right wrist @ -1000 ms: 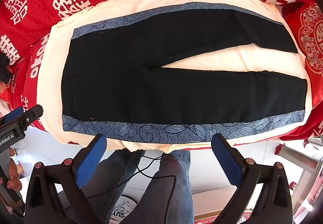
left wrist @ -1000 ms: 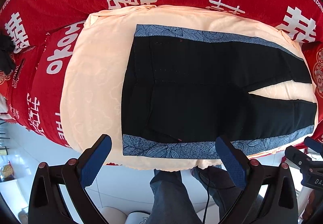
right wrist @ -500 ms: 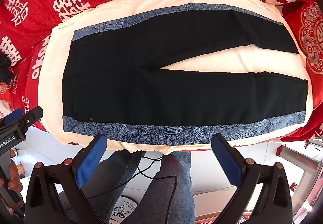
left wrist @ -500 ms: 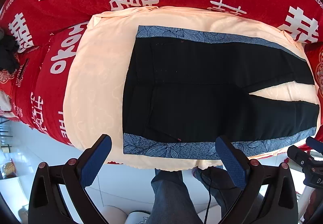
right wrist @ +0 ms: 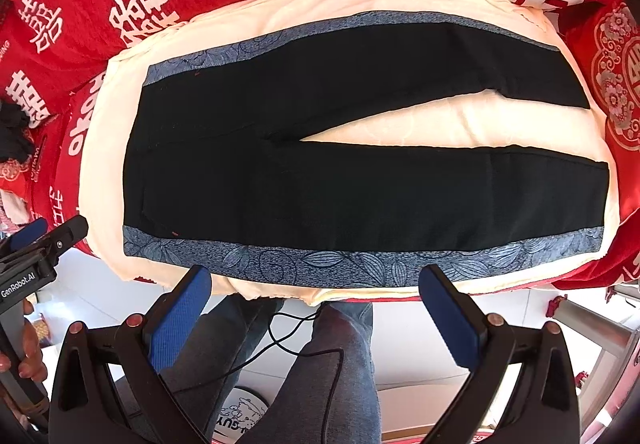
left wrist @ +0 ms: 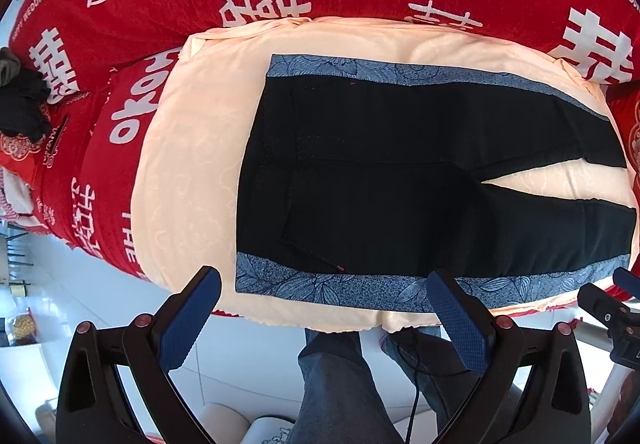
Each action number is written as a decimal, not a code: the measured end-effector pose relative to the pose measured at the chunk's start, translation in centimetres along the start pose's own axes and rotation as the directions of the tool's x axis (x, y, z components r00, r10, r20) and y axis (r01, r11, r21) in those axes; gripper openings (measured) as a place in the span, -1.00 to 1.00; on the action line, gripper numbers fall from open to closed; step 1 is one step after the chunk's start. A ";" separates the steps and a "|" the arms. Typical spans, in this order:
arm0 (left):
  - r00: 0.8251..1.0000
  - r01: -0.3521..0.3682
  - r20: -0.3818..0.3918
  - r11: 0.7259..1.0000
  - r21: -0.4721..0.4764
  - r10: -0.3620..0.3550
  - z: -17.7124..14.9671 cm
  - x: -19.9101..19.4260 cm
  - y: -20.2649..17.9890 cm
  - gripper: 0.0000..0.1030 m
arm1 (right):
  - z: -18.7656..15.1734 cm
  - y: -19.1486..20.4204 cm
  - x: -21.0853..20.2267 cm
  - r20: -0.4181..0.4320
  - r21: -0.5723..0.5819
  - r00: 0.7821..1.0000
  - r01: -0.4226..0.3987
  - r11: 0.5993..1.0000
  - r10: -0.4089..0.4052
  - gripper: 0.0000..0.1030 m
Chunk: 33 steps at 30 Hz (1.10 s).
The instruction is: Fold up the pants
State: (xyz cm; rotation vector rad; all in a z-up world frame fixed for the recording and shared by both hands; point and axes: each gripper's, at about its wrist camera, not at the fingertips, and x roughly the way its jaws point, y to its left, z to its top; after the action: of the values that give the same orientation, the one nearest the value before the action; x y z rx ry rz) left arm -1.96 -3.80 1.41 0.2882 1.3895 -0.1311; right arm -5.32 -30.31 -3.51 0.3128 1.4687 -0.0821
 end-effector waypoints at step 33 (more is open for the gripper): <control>0.942 0.324 -0.008 0.919 -0.224 -0.334 -6.4 14.2 8.6 0.70 | -5.8 7.0 17.2 -0.120 0.184 0.788 -0.580 0.793 0.604 0.96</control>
State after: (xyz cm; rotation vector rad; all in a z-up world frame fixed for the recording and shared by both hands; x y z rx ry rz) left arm -3.20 7.29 -12.46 -0.1319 1.4764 -0.2476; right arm -7.31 -19.79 -19.70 0.9075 1.4759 0.3677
